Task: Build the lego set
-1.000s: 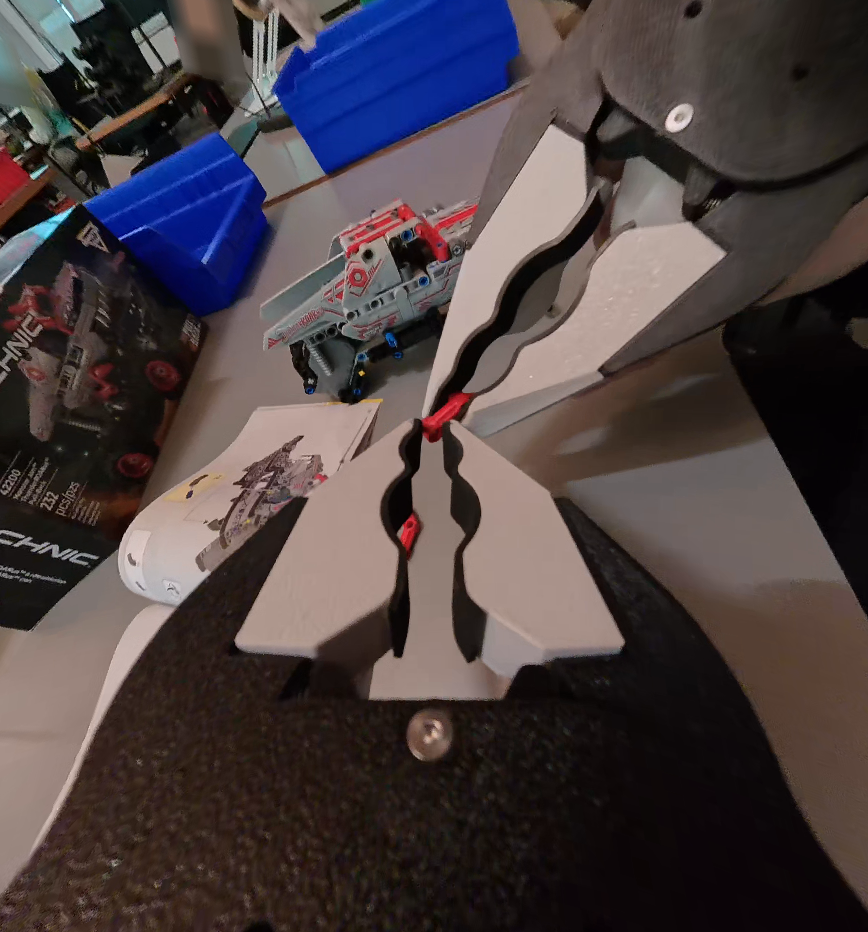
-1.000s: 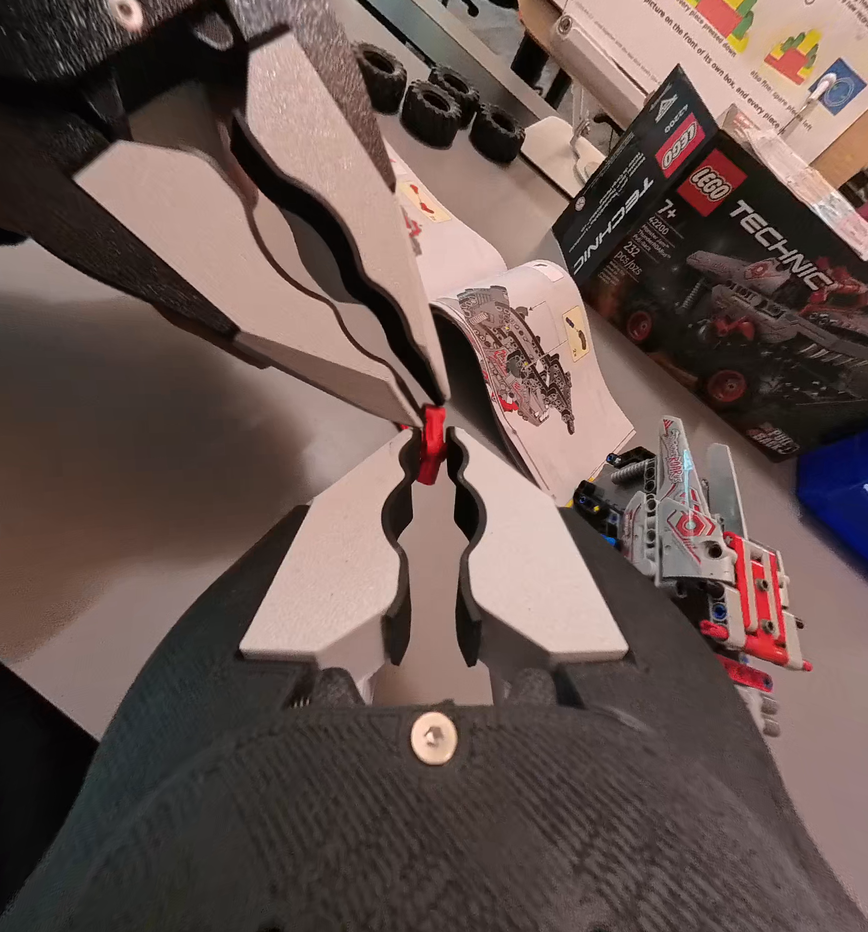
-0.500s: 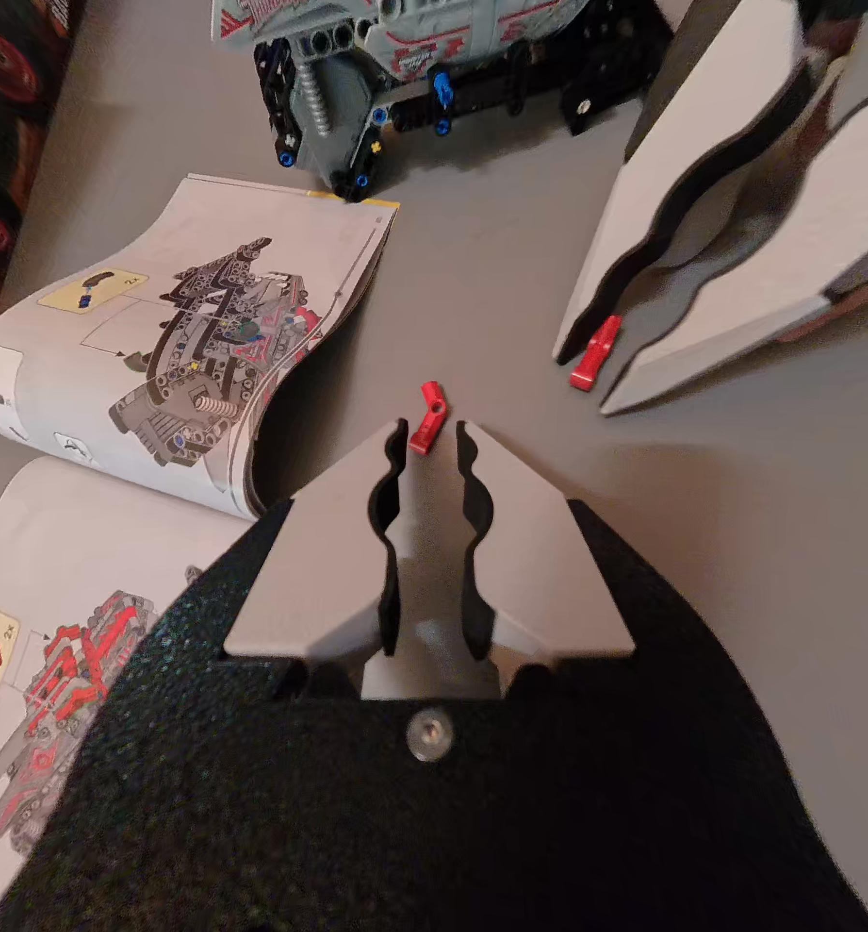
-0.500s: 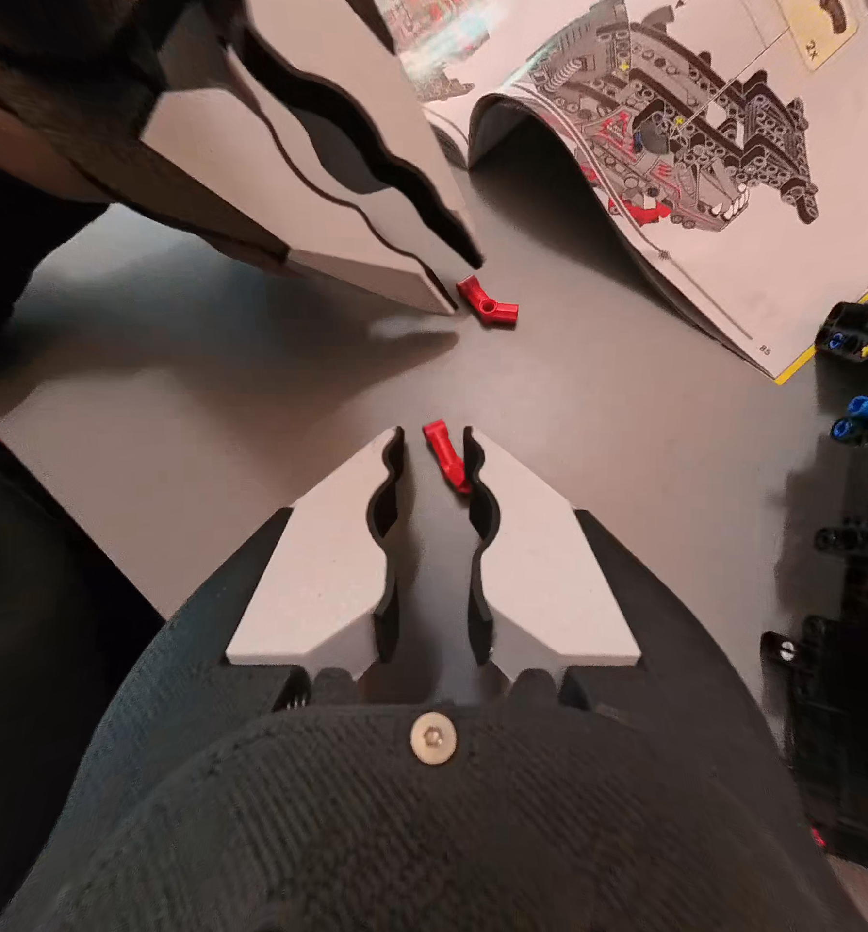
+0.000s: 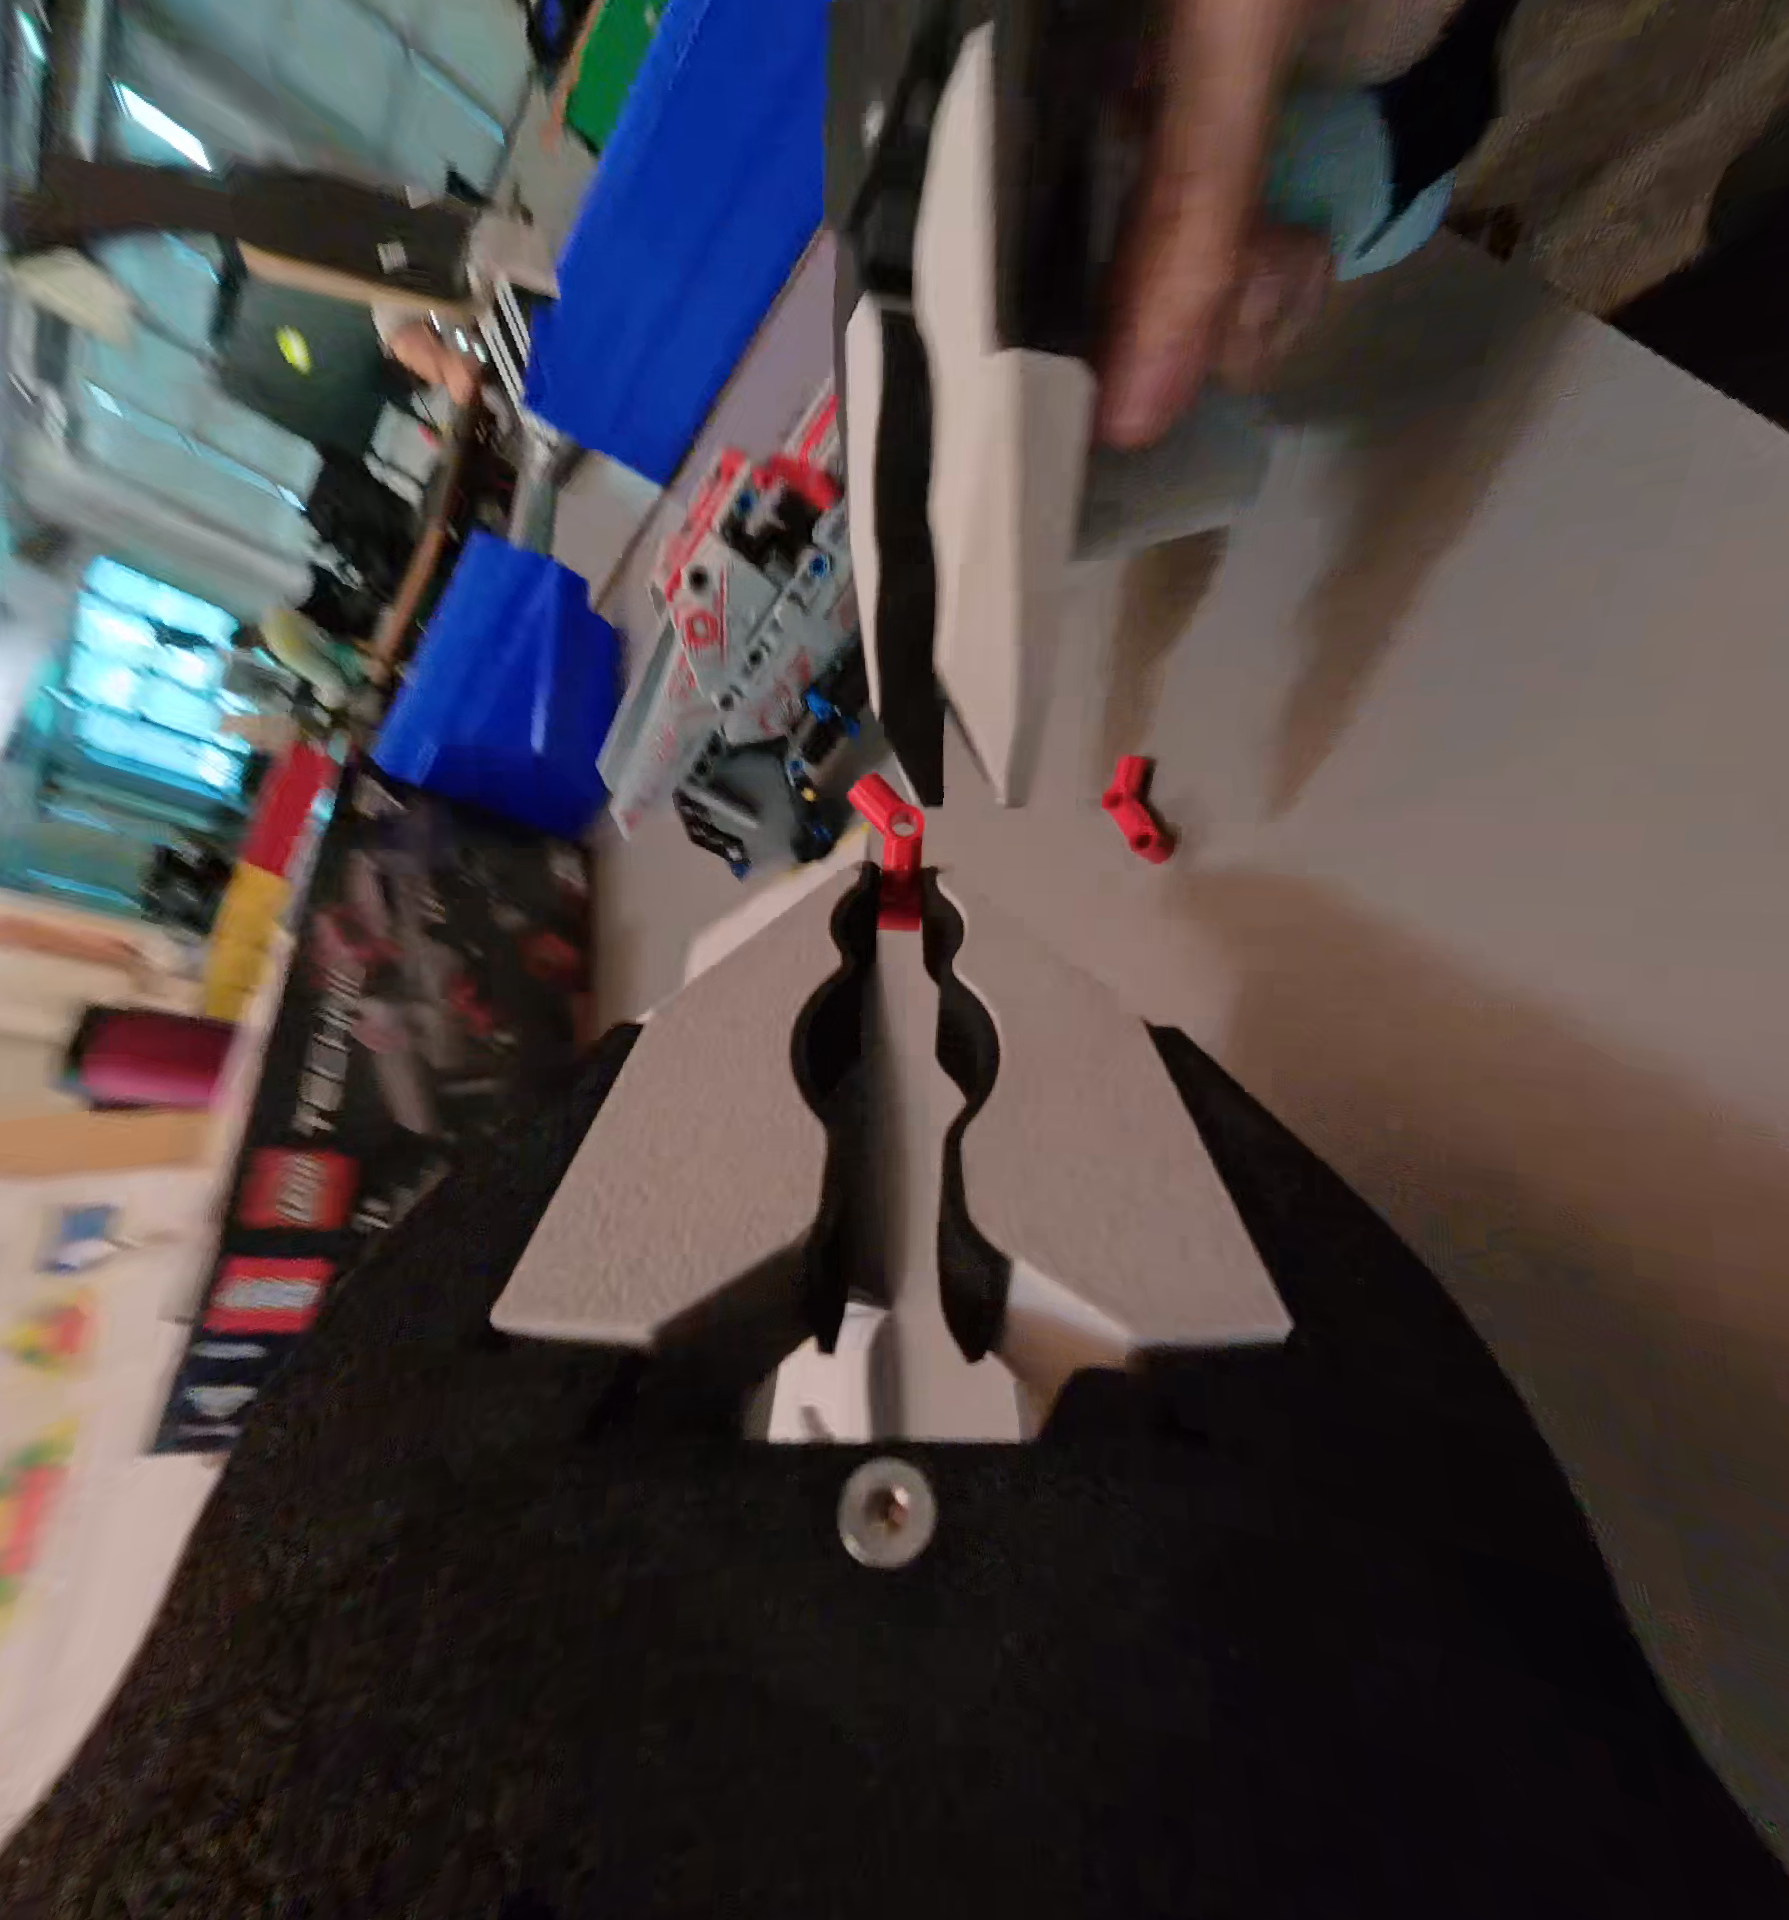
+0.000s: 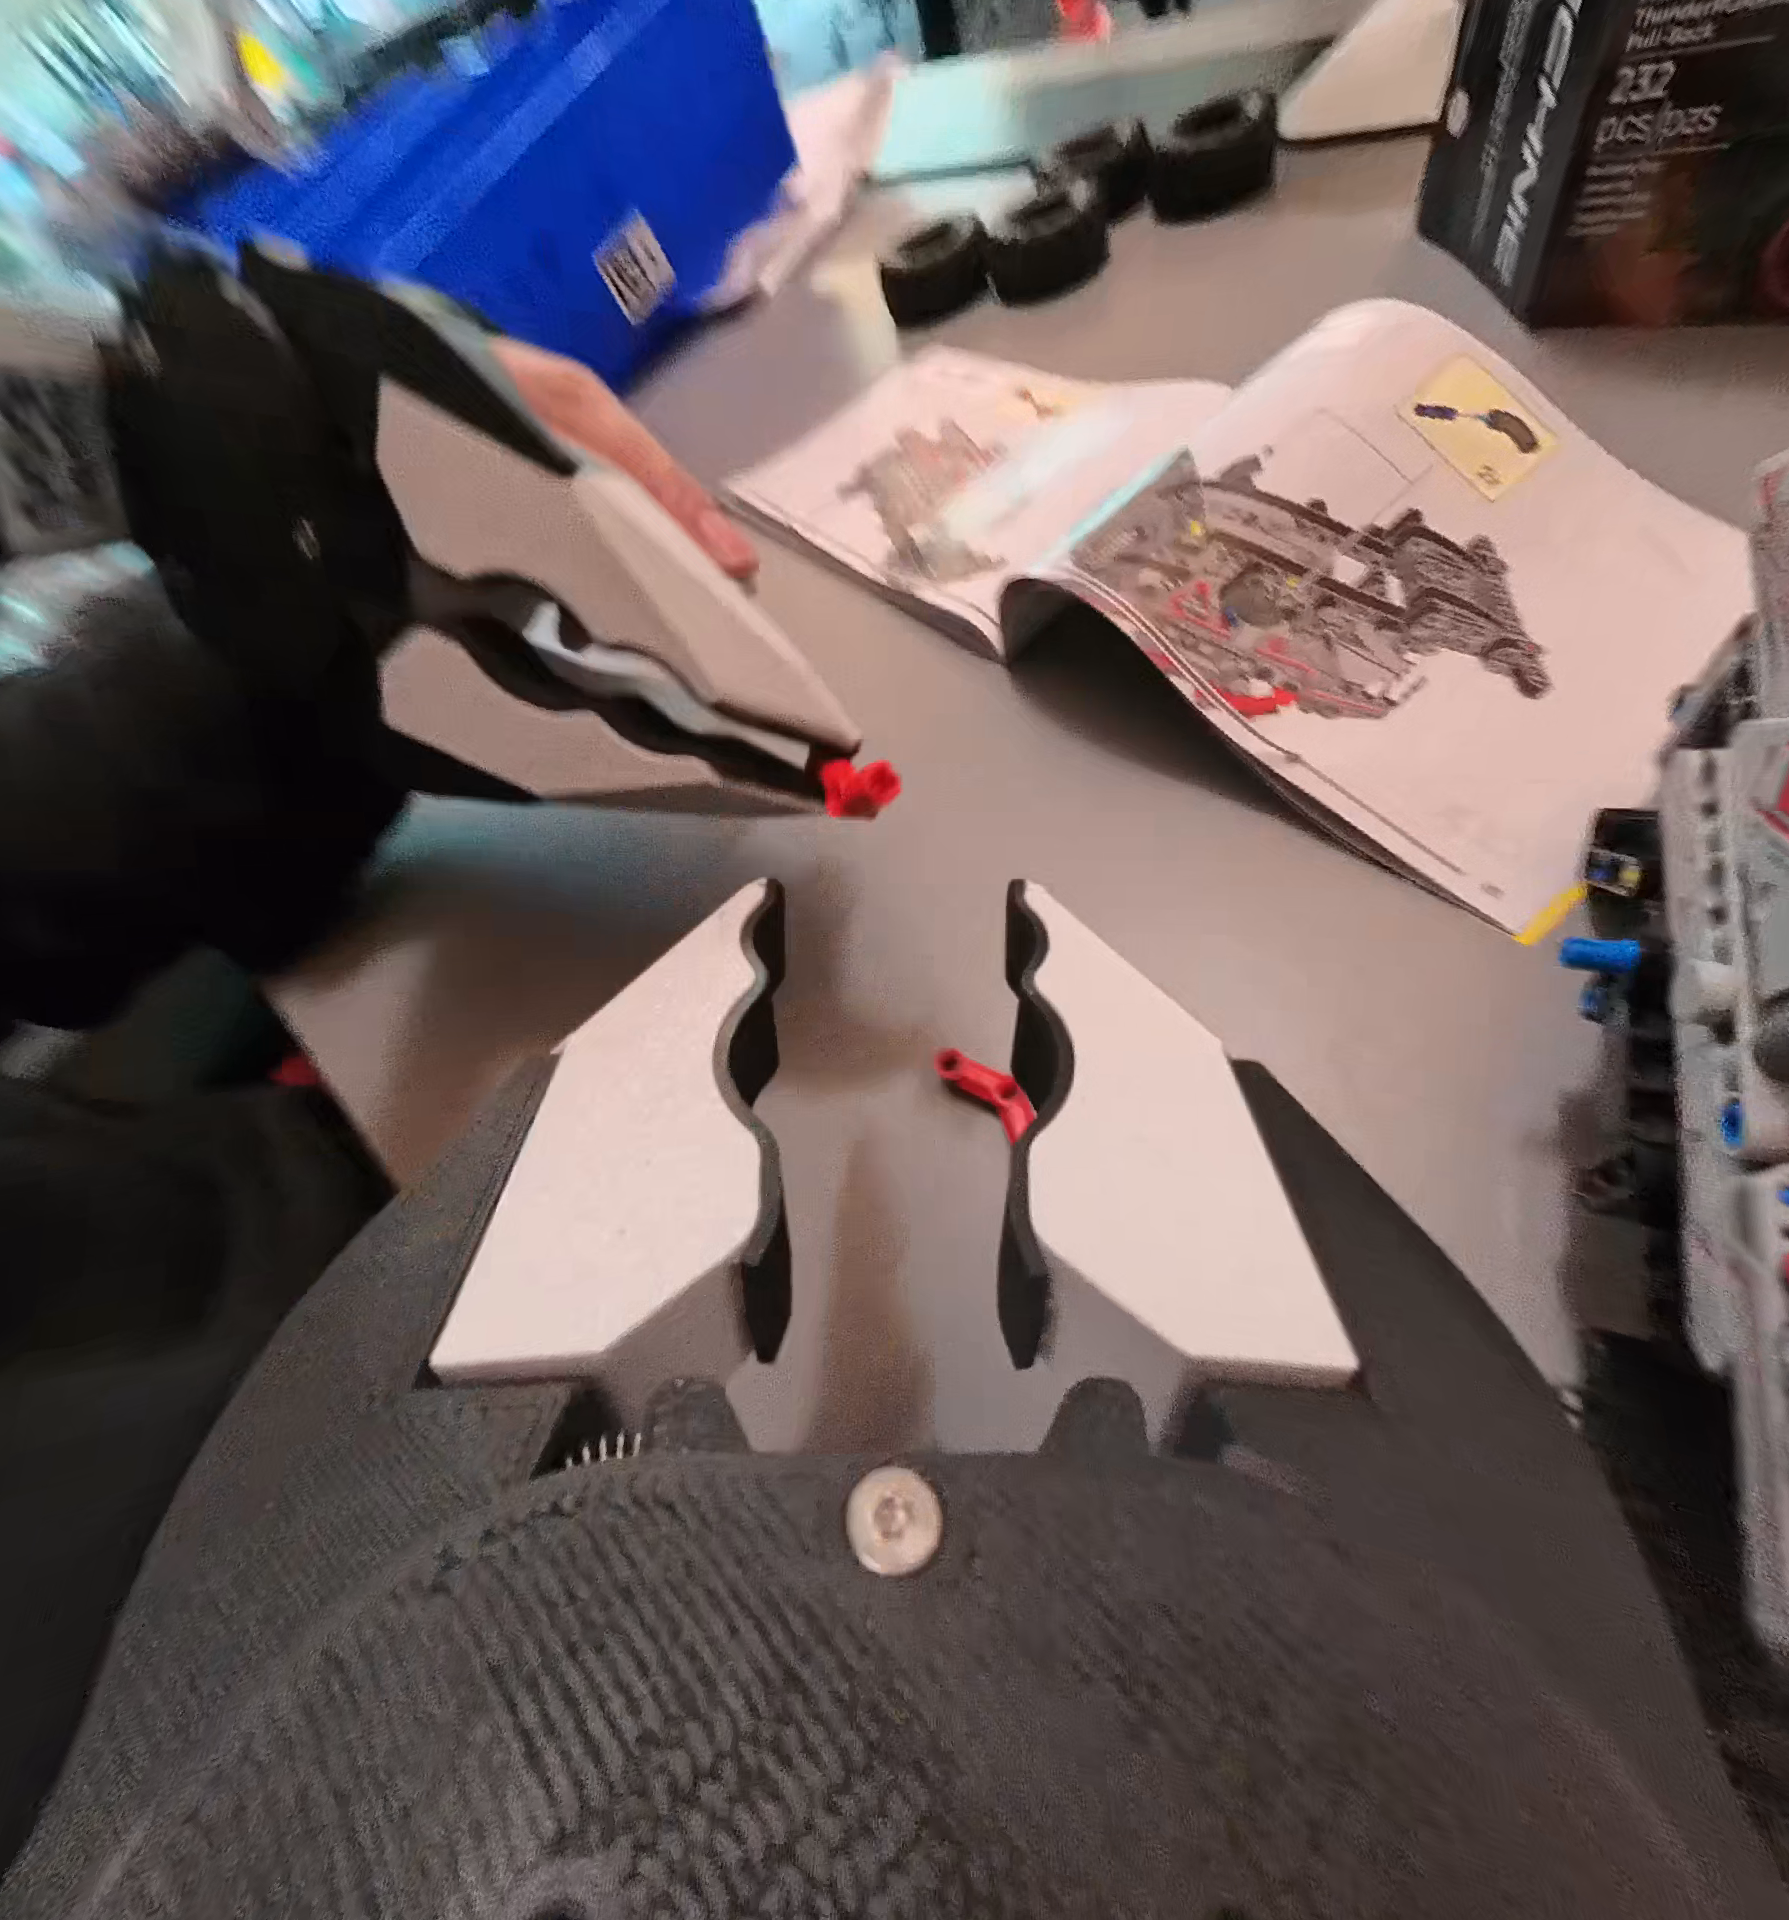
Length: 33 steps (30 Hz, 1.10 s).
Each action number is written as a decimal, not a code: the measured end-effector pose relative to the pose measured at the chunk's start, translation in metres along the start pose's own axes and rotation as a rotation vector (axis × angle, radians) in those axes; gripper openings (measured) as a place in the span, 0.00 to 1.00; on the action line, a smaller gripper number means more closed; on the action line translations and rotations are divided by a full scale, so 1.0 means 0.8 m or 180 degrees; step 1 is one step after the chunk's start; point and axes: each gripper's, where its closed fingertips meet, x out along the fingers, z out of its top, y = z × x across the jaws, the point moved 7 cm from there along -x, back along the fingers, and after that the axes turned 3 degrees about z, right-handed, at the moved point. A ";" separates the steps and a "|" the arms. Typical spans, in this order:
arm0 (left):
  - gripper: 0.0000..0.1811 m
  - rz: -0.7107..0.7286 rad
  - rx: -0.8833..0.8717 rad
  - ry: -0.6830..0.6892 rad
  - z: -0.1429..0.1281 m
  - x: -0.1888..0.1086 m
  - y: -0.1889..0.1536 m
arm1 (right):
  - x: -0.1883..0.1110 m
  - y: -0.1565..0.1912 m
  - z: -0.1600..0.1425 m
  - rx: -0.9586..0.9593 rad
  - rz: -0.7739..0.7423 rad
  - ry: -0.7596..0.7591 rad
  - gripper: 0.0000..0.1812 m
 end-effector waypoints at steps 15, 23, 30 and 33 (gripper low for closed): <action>0.06 0.0100 -0.0087 -0.0073 0.015 -0.012 -0.004 | -0.001 0.026 0.011 -0.0962 0.0173 -0.0415 0.04; 0.17 -0.1577 -0.4367 -0.0958 0.001 -0.017 0.027 | -0.004 0.055 0.008 -0.4294 -0.1569 -0.0431 0.03; 0.09 -0.1763 -0.4461 -0.0958 -0.005 -0.016 0.024 | -0.003 0.072 0.005 -0.4740 -0.1558 -0.0517 0.03; 0.05 -0.1735 -0.4182 -0.1009 -0.004 -0.019 0.023 | -0.002 0.070 0.006 -0.4543 -0.1481 -0.0520 0.03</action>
